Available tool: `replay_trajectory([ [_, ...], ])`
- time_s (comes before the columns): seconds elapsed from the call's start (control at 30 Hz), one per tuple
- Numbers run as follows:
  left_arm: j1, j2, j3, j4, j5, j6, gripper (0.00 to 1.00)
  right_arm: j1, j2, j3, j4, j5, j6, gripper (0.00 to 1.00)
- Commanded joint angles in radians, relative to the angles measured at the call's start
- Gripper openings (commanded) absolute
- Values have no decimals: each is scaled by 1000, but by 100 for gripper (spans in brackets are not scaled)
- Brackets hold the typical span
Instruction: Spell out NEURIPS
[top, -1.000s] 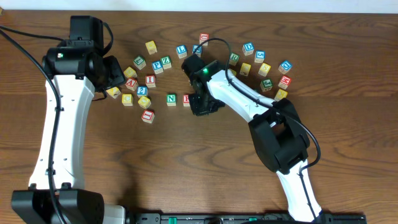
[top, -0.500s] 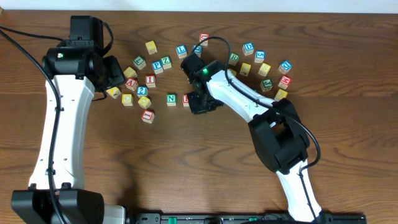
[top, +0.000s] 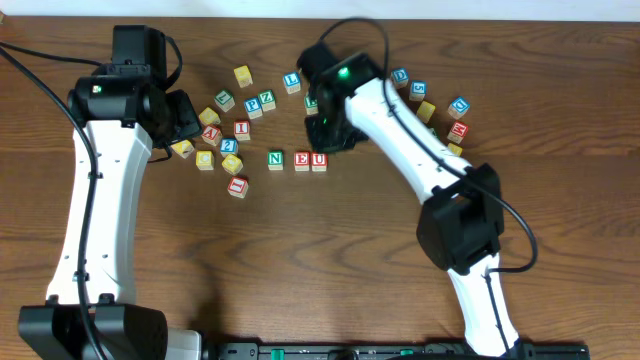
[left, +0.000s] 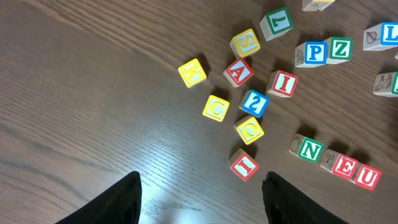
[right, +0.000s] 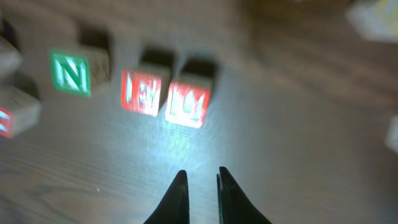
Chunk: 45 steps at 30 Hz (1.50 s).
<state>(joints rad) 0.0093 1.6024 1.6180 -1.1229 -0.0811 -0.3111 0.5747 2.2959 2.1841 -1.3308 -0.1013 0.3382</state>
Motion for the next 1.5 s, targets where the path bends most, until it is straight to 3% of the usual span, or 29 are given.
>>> replay_trajectory([
  [0.0,0,-7,6,-6,2,-5,61,-47,-2,84,-25,-3,-22,13],
  [0.27,0,-7,6,-10,71,-4,61,-126,-2,231,-82,-11,-37,16],
  [0.5,0,-7,6,-22,74,-5,61,-184,-2,417,-184,-10,-52,32],
  [0.7,0,-7,6,-25,101,-6,61,-219,-1,443,-195,-22,-47,49],
  [1.1,-57,-2,6,-14,100,-5,60,-201,-1,396,-145,-25,-31,49],
  [1.23,-73,-1,6,-16,99,-5,49,-193,-1,370,-141,-24,-28,47],
  [1.47,-114,14,-45,-16,100,-6,15,-193,-1,258,-130,-25,-28,43],
])
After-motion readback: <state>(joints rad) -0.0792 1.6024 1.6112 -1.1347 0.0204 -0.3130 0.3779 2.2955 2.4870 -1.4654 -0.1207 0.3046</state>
